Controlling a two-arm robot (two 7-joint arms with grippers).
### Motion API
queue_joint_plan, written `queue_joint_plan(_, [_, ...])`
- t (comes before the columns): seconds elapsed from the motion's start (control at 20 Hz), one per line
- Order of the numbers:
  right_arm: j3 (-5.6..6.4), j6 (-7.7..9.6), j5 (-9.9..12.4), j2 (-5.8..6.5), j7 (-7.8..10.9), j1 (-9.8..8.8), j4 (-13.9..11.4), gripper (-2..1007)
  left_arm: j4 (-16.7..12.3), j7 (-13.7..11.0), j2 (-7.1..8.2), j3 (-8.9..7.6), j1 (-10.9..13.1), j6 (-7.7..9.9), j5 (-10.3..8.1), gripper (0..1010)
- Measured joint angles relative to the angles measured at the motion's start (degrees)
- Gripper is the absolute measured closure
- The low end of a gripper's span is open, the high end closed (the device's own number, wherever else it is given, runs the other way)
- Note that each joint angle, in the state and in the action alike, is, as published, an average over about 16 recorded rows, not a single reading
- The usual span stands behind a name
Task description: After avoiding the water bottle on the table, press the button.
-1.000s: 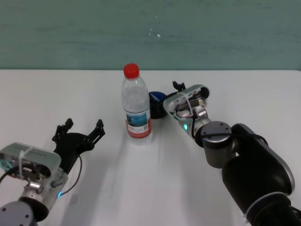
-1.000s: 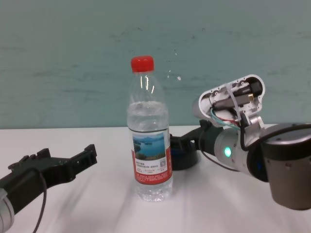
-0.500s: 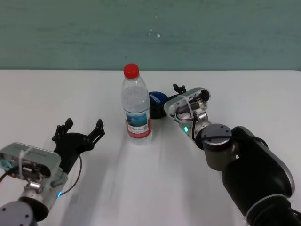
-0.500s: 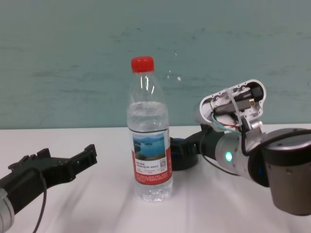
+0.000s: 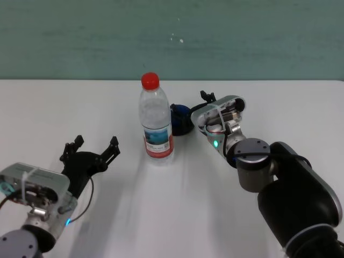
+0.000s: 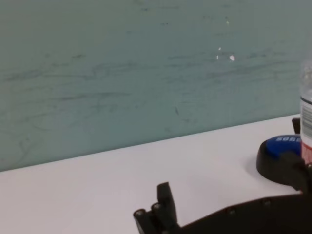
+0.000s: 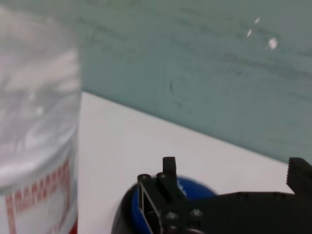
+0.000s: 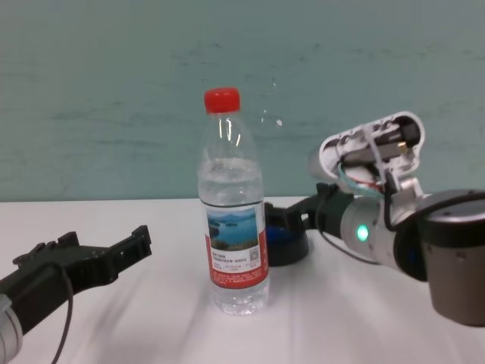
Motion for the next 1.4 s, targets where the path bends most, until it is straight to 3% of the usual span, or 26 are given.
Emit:
queue_joint_plan(0.6, [1.49,1.32,2.1,1.62,0.66,-3.37,-7.5,2,0.0,0.0,0.00,0.00,0.0,0.00,0.00,6])
queue_joint_plan(1.4, [3.25,2.58,4.6,3.74,0.88,-7.33,-14.1,2,0.0,0.0,0.00,0.00,0.0,0.00,0.00,6])
